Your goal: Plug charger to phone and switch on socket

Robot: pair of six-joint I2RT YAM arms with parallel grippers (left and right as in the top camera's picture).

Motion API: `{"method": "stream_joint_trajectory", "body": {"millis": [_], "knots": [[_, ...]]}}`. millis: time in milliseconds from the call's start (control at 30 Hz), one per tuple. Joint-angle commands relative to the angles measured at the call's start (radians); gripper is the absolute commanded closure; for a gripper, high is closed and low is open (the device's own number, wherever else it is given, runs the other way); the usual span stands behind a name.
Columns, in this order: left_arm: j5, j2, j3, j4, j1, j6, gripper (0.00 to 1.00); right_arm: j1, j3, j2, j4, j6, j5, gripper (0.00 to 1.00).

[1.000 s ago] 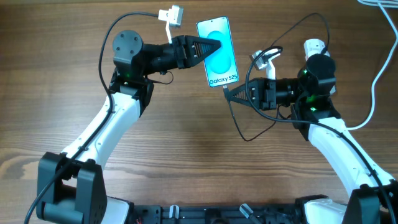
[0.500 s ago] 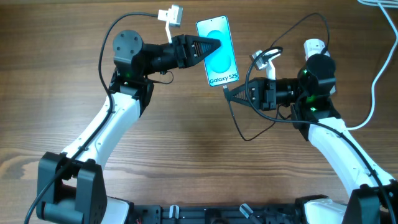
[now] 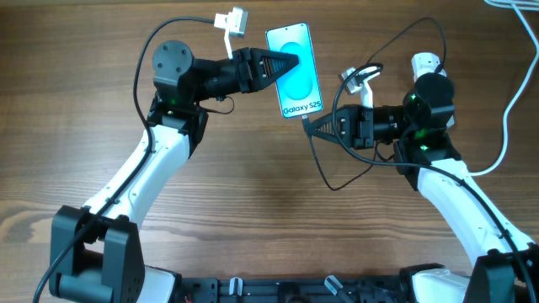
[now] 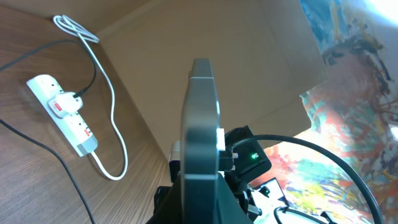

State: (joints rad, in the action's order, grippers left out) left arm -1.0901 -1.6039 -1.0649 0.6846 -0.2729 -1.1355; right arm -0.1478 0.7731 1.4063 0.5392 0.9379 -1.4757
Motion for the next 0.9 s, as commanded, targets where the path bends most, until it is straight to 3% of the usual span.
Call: {"method": "stream_joint_trajectory", "body": {"millis": [0,867], "knots": [[0.023,0.01,-0.015,0.007,0.004,-0.006,0.96,-0.002,0.004,0.004,-0.01,-0.023,-0.042,0.96],[-0.002,0.01,-0.015,-0.023,0.006,-0.006,0.96,-0.001,0.004,0.004,-0.009,-0.048,0.038,0.96]]}}
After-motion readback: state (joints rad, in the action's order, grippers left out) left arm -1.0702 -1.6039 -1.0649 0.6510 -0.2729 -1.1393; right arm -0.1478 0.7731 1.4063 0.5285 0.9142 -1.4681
